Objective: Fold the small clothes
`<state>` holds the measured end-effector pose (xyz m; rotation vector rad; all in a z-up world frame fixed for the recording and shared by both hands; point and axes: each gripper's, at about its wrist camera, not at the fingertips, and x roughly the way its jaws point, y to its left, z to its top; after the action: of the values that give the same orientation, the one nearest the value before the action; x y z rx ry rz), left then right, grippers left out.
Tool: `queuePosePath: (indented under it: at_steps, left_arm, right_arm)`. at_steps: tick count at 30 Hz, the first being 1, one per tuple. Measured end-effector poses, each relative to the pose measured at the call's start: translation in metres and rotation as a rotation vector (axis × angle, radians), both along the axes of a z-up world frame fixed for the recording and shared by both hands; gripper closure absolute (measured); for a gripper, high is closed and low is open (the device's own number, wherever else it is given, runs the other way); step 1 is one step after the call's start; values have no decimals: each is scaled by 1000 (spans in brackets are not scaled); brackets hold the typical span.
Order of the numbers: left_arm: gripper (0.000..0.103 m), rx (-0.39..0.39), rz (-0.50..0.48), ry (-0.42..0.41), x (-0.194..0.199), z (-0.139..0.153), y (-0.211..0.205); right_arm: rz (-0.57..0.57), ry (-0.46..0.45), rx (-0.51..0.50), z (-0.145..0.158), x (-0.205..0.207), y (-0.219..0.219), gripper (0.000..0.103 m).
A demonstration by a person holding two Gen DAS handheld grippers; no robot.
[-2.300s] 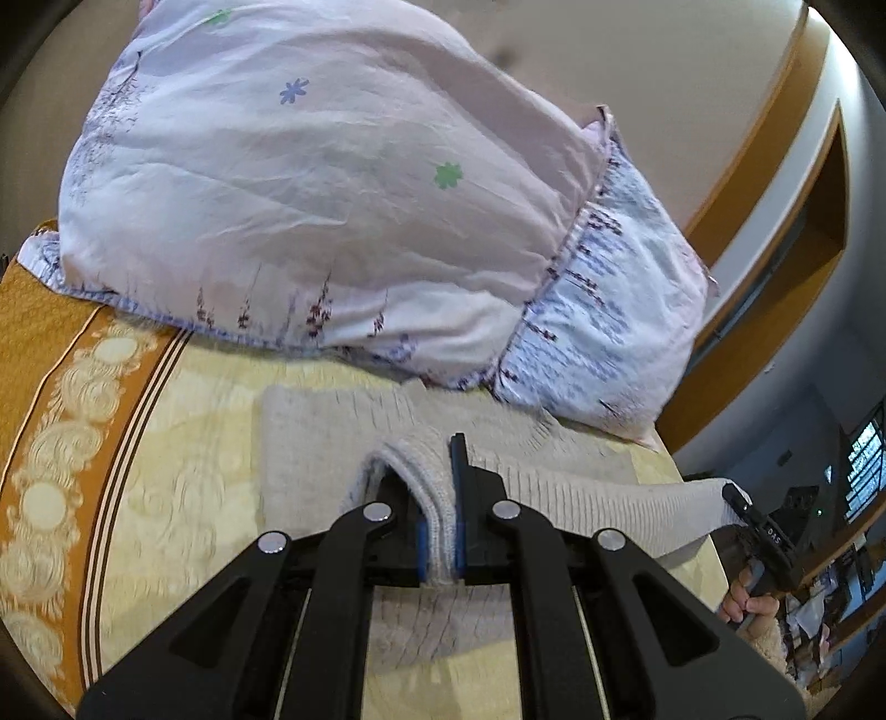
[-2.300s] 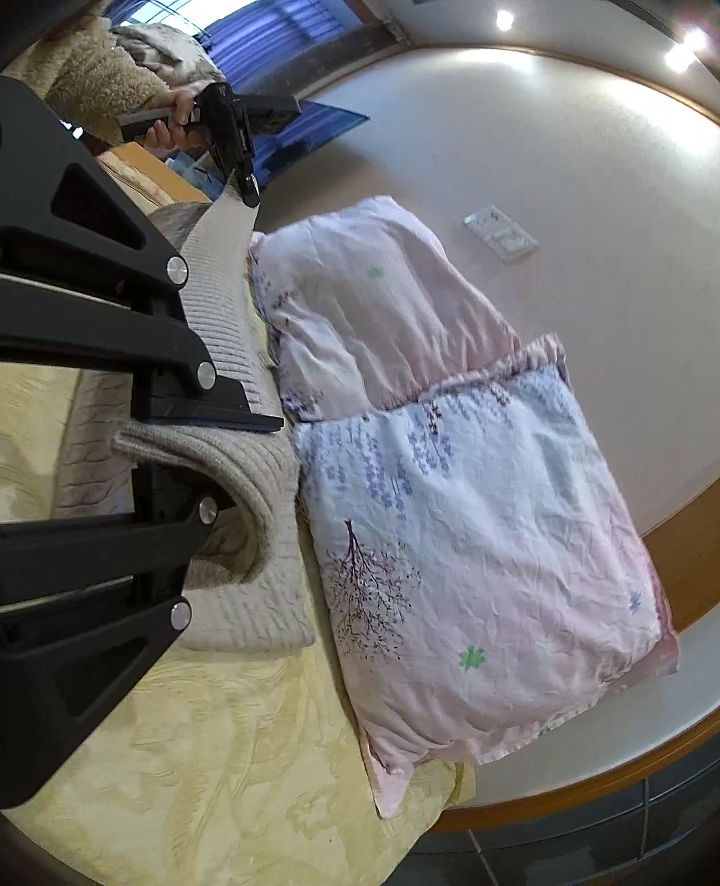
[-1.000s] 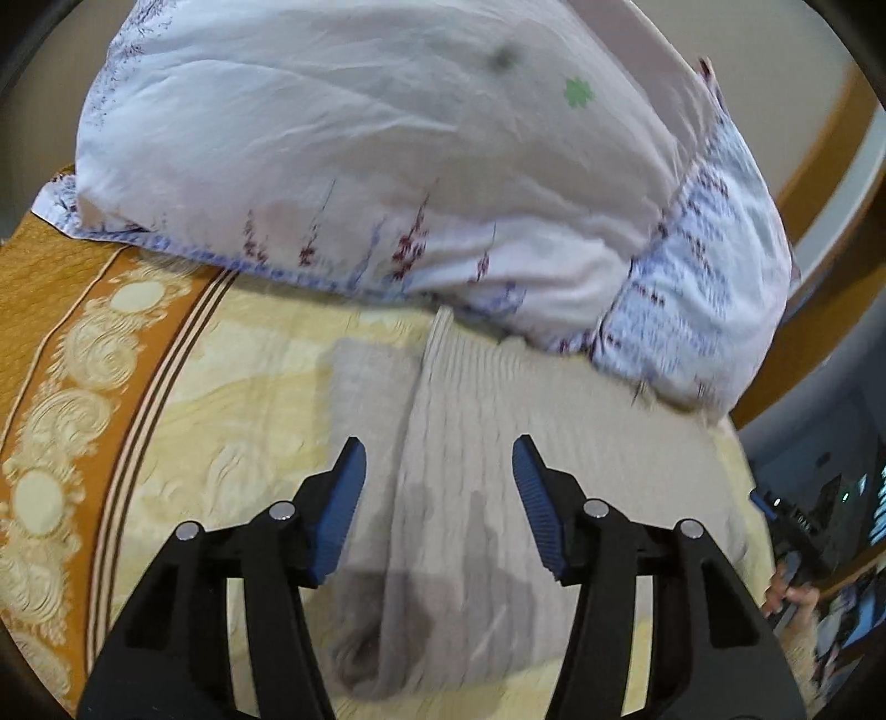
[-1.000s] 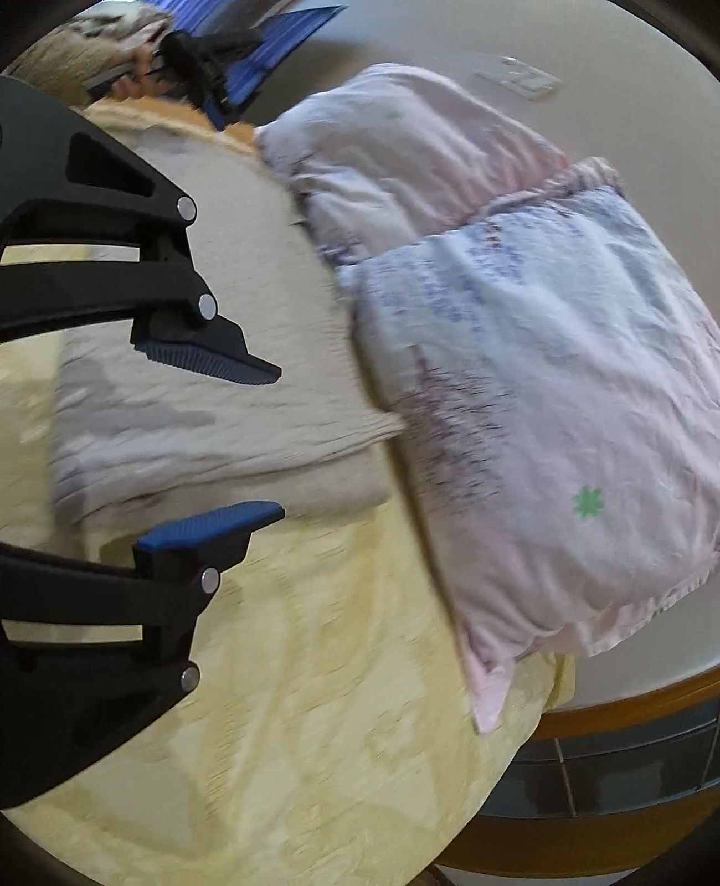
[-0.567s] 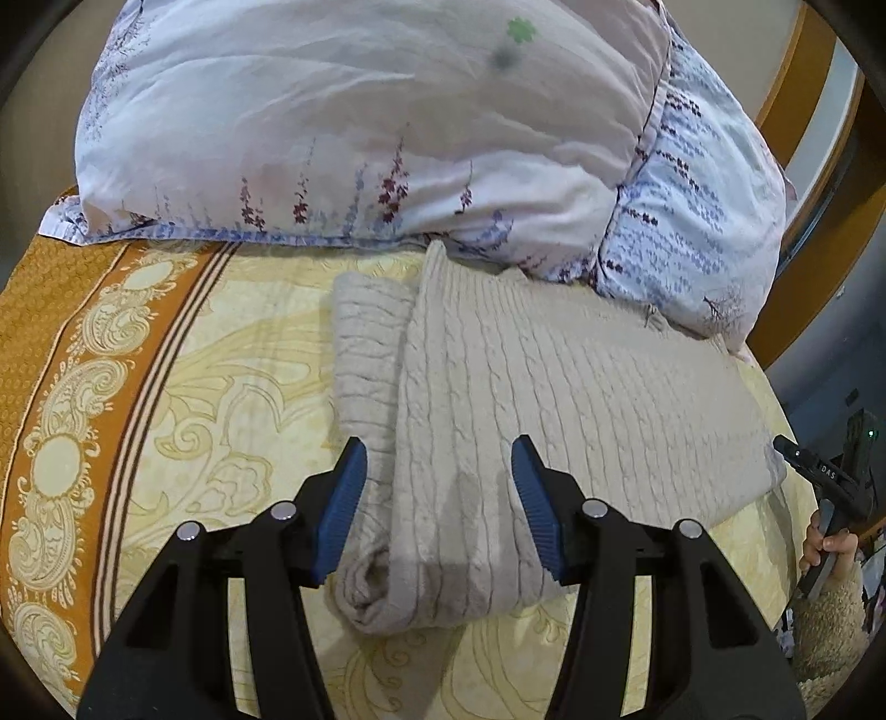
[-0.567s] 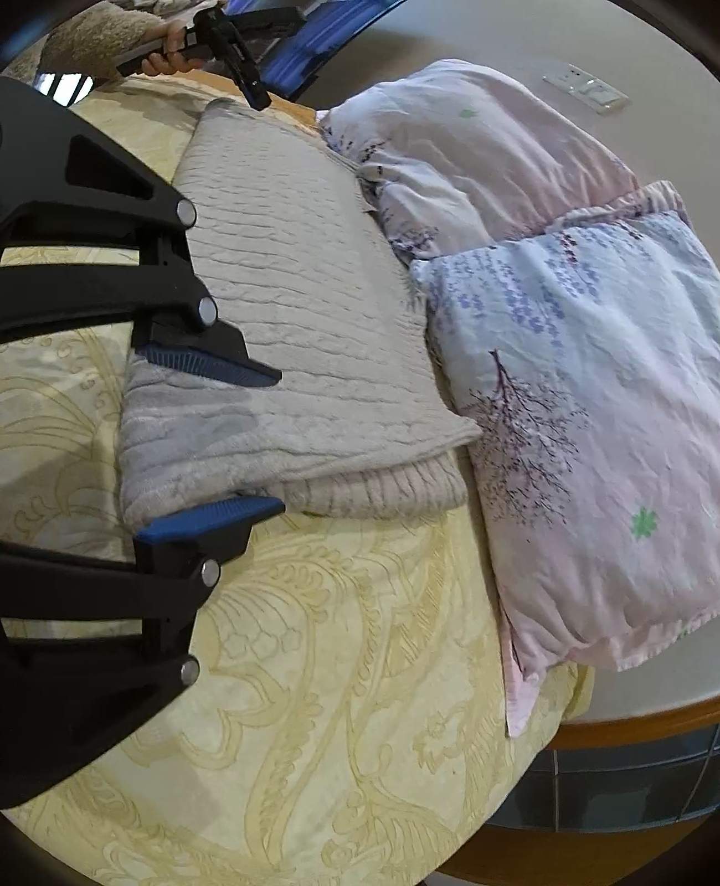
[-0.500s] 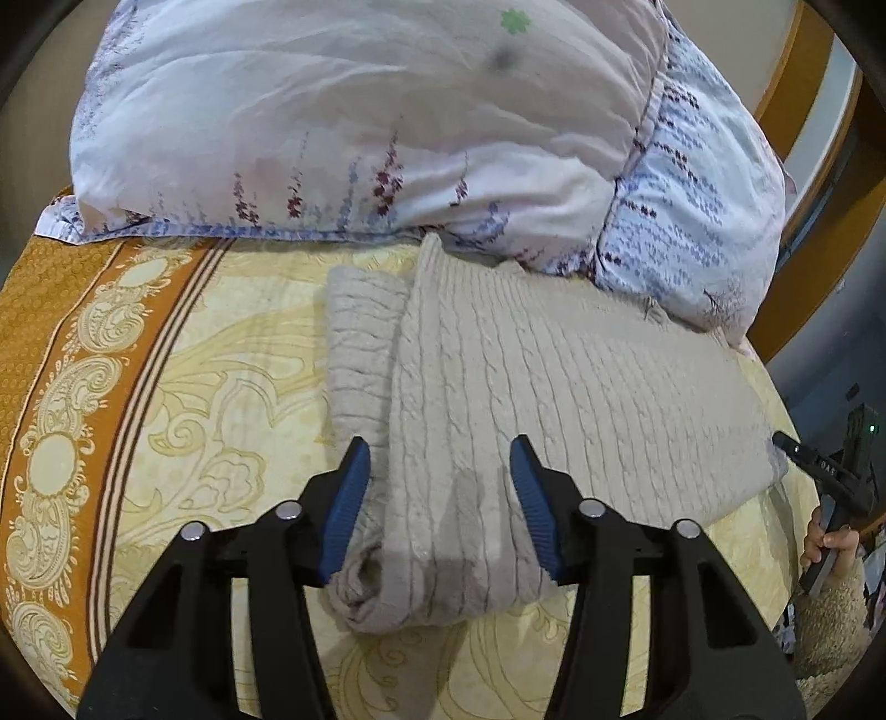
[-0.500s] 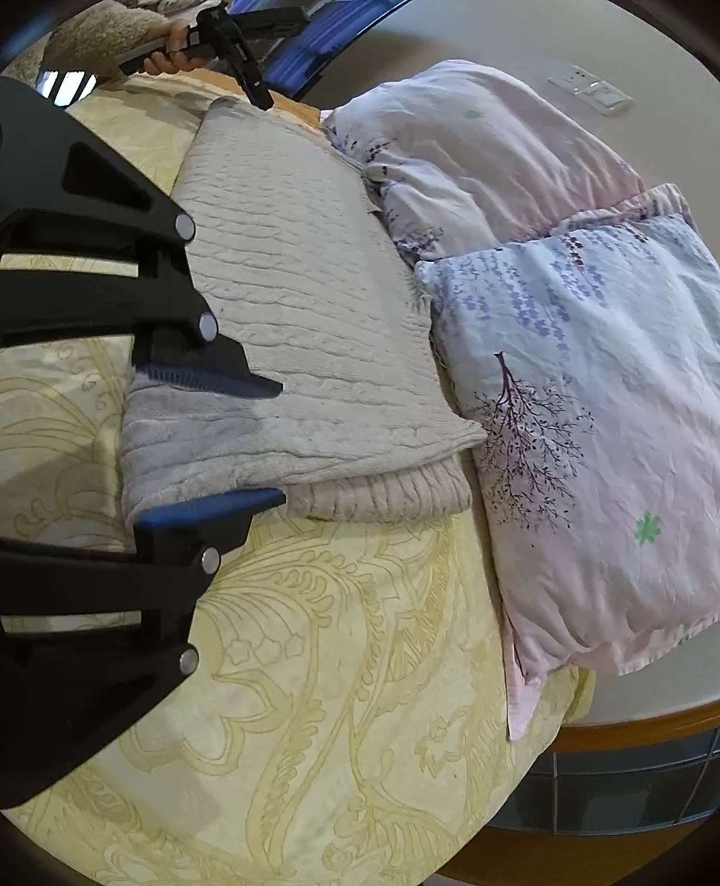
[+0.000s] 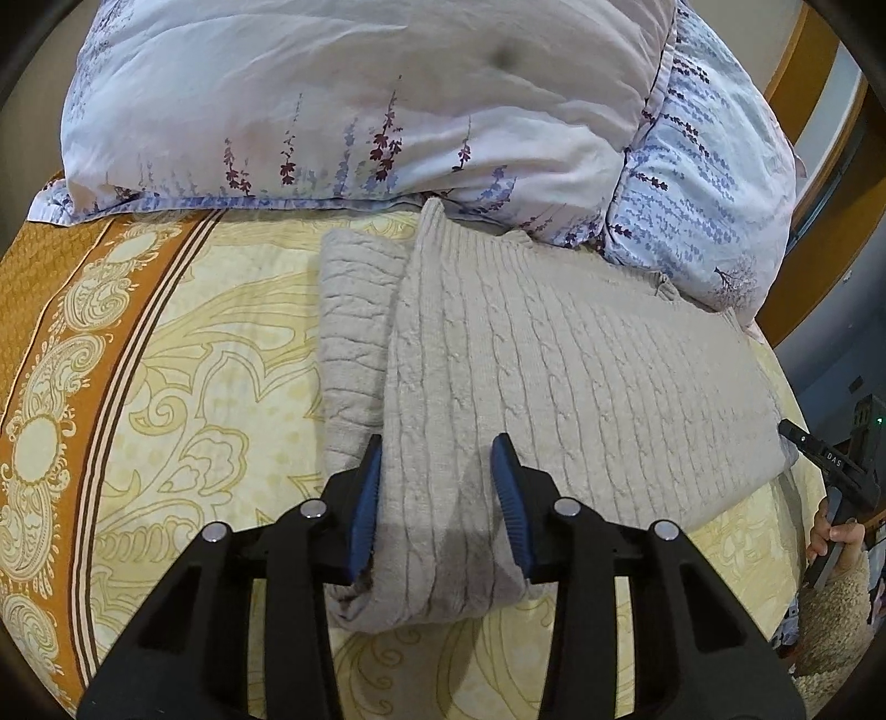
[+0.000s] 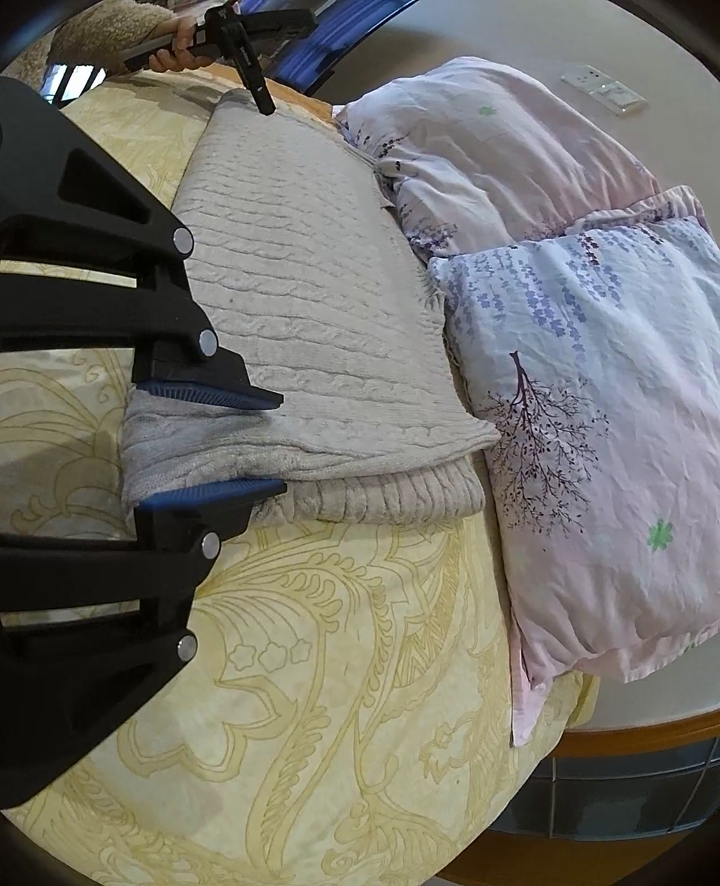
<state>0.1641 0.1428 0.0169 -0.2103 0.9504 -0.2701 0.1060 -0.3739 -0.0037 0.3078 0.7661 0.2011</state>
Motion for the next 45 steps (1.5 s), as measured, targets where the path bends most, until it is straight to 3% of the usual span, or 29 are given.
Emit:
queuePosePath:
  at_steps: [1, 3, 5, 12, 20, 24, 26, 27, 28, 30, 35, 38, 42, 45]
  left_arm:
    - [69, -6, 1, 2, 0, 0, 0]
    - [86, -28, 0, 11, 1, -1, 2]
    - [94, -61, 1, 20, 1, -1, 7]
    - [96, -94, -19, 17, -8, 4, 16]
    - [95, -84, -18, 33, -9, -5, 24]
    - [87, -79, -14, 25, -8, -1, 22]
    - [75, -78, -9, 1, -12, 7, 23]
    - [61, -69, 6, -24, -15, 12, 25]
    - [54, -65, 15, -43, -17, 16, 26]
    - [51, -76, 17, -91, -19, 29, 25]
    - [42, -79, -37, -125, -10, 41, 0]
    - [38, -59, -61, -109, -1, 36, -15]
    - [38, -42, -30, -53, 17, 20, -20]
    - [39, -96, -1, -3, 29, 6, -11]
  right_arm:
    - [2, -6, 9, 0, -1, -1, 91]
    - [1, -11, 49, 1, -3, -4, 91]
    - [-4, -25, 65, 4, -7, -6, 92]
    - [-14, -51, 71, 15, -24, -6, 92]
    - [-92, 51, 19, -9, -30, -5, 93]
    - [-105, 43, -23, -3, -26, 5, 92]
    - [-114, 17, -25, 5, -29, 4, 86]
    - [-121, -16, -31, 14, -29, 5, 83]
    - [-120, -44, -33, 20, -29, 6, 82]
    - [-102, -87, -54, 33, -21, 11, 75]
    - [-5, -72, -52, 38, 19, 30, 75]
    - [68, -2, -25, 27, 45, 46, 75]
    - [-8, 89, -114, 5, 66, 49, 75]
    - [-19, 87, -48, 0, 70, 37, 75]
